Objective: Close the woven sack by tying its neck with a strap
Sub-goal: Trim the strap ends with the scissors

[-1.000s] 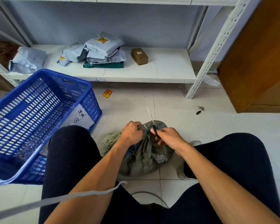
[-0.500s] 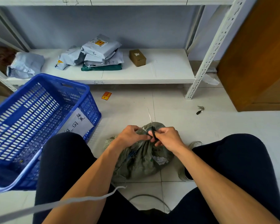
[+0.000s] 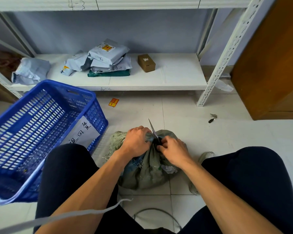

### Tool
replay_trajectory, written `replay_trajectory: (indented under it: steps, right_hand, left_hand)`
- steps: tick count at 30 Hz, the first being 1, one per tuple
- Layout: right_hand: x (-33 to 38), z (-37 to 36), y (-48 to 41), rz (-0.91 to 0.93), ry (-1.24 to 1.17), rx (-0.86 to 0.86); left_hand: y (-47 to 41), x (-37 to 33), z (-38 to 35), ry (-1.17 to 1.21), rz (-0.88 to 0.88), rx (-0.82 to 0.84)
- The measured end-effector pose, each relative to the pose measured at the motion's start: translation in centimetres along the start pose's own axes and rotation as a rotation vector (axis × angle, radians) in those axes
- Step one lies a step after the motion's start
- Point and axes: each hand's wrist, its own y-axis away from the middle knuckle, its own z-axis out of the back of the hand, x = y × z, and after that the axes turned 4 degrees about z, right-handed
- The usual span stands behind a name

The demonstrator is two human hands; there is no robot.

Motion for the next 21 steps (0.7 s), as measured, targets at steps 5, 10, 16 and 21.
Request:
replay_trajectory:
  steps: [5,10,16,21]
  right_hand:
    - [0.3,0.3,-0.3,0.031,0.012,-0.078]
    - [0.4,0.9,-2.2,0.008,-0.046,-0.159]
    - [0.0,1.7,-7.1,-0.068,-0.114,-0.216]
    - [-0.5,3.0,-13.1,-0.122,-0.133,-0.269]
  left_hand:
    - [-1.0,0.4,0.7,0.045,0.014,0.042]
    - [-3.4,0.5,2.0,0.041,0.007,0.133]
    - [-7.6,1.5,3.9,0.071,0.036,0.203]
    - [-12.2,2.9,4.2,0.083,0.057,0.208]
